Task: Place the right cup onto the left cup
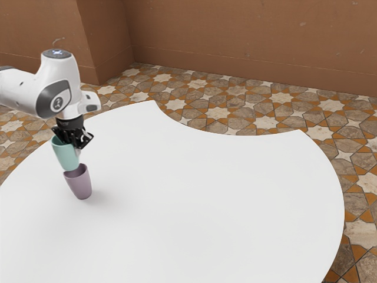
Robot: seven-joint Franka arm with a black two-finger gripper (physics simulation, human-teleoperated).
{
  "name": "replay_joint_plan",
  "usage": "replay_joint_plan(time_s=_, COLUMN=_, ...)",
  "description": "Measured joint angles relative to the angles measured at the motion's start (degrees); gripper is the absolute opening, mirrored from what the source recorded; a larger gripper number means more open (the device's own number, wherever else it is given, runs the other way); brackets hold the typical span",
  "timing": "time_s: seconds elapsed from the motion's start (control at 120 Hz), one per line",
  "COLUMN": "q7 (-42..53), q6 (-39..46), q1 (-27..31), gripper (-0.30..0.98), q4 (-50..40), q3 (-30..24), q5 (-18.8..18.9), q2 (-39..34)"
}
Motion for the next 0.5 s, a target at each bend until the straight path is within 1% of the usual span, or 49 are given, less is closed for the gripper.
replay_joint_plan(time_s=0.5, q7=0.40, q6=1.59, q1=-0.19, gripper=-0.08, q4=0.45, q3=-0.20, q5=-0.59, q2=1.95)
